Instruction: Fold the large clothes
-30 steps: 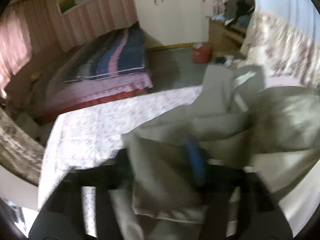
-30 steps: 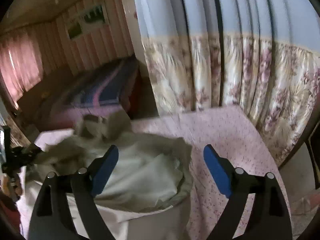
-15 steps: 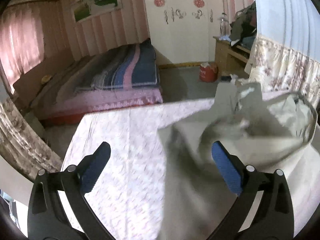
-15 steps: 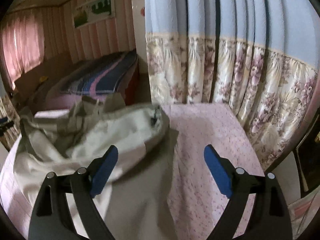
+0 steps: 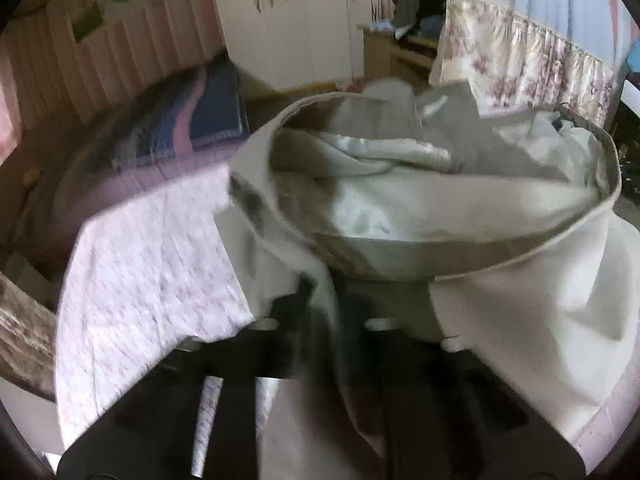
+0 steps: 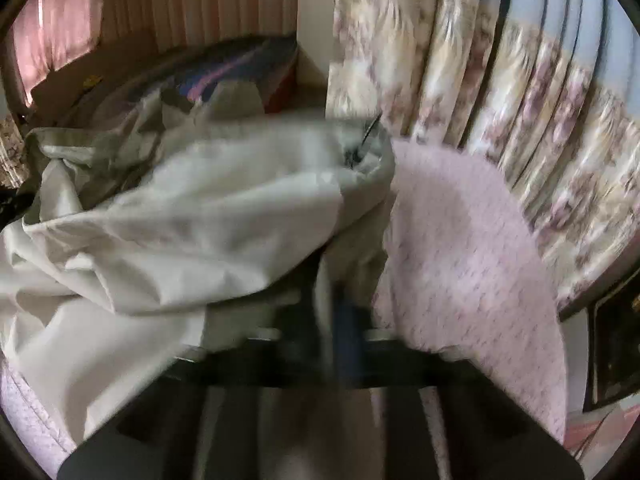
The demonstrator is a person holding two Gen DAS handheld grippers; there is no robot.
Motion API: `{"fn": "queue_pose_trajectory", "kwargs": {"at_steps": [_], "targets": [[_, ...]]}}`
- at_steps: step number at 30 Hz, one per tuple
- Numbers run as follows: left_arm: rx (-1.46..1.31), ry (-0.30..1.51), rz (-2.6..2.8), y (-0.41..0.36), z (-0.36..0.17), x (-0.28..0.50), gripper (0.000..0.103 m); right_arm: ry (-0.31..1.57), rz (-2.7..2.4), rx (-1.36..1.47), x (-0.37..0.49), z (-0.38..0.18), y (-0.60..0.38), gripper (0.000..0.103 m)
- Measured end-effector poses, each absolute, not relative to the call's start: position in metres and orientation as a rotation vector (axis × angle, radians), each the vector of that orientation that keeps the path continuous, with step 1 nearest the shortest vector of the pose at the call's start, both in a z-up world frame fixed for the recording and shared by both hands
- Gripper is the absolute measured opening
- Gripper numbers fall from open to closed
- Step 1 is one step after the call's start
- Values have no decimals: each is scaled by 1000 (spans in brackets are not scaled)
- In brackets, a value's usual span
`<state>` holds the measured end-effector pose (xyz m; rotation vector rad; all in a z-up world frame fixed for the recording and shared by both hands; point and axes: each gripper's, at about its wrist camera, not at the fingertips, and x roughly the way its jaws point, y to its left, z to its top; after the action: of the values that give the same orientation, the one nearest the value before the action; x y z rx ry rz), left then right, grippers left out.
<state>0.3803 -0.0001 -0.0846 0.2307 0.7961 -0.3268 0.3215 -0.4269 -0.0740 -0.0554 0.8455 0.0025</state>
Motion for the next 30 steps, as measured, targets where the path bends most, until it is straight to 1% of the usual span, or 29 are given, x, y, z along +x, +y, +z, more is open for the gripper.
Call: {"fn": "queue_pose_trajectory", "kwargs": {"at_steps": [3,6,7,8,9,10,12,13,14,15,16,17,18,19,21,23,27,28,29,30], "targets": [[136,720,-358,7,-56,385,3,705,6,-28,320,-41,-427,2],[102,690,-271,13,-44,411,3,574,-61,41,322,-14,-436,2],[69,715,-241,21,-47,422,3,602,-99,147,331,-16,-453,2],[29,778,-211,30,-57,438,5,650,-115,252,340,-26,-471,2],[-31,863,-182,43,-75,455,8,698,-128,330,346,-39,-485,2],[-40,905,-174,46,-89,460,13,765,-134,335,351,-55,-489,2],[56,901,-150,37,-100,450,18,847,-156,203,351,-75,-476,4],[127,878,-132,28,-100,440,21,871,-159,177,348,-82,-474,11],[164,863,-114,25,-97,435,34,876,-153,179,345,-84,-474,11],[206,847,-81,20,-93,427,48,869,-149,193,340,-83,-476,21],[229,829,-66,19,-89,420,74,849,-156,213,331,-79,-479,43],[241,803,-60,20,-83,411,90,822,-143,226,321,-74,-481,55],[246,769,-64,21,-74,398,94,789,-124,232,311,-69,-480,78],[246,750,-73,23,-69,388,97,754,-113,221,296,-64,-477,85],[223,747,-105,27,-63,370,100,750,-105,192,279,-65,-473,85],[190,761,-147,31,-68,354,100,780,-118,179,265,-74,-471,85],[114,800,-243,31,-89,341,100,784,-79,268,242,-93,-467,85],[105,824,-252,31,-97,346,99,782,-59,281,244,-97,-467,83],[98,851,-261,28,-107,350,92,791,-41,276,248,-101,-460,78],[76,882,-287,24,-118,355,87,803,-41,231,254,-105,-451,64]]}}
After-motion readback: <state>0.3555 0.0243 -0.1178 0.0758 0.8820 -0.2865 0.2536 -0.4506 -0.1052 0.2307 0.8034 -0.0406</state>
